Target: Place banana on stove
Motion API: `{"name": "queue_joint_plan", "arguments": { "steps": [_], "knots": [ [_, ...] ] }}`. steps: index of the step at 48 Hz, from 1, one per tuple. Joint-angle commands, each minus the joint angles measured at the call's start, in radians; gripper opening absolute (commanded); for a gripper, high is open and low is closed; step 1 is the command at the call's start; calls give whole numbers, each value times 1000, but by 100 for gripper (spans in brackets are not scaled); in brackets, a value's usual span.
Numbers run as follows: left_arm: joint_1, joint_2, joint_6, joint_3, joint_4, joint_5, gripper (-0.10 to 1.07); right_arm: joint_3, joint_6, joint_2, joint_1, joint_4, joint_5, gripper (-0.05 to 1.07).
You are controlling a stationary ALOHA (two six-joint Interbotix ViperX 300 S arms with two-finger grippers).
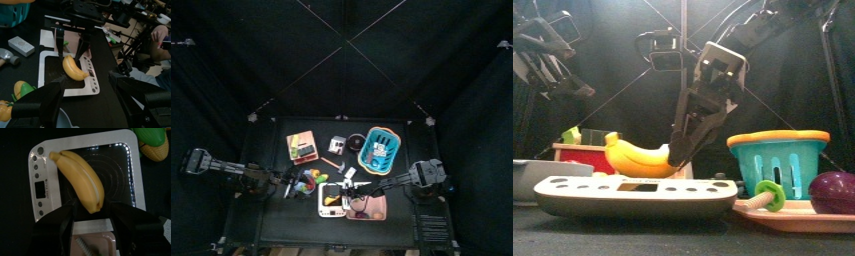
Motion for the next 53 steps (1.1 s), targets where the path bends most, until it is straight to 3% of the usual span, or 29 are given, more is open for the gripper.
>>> {"name": "queue_joint_plan", "arguments": {
  "steps": [1,24,45,53],
  "knots": [
    [-3,3,2,-18,-3,-2,99,-21,0,-34,2,-6,2,83],
    [-3,3,2,-17,-6,0,99,25,2,-92,14,-25,12,83],
    [-3,3,-2,-21,-28,0,99,137,0,-176,18,-40,-110,83],
    [-6,3,0,-38,-86,2,99,186,0,-216,14,-83,-183,83]
  ]
}}
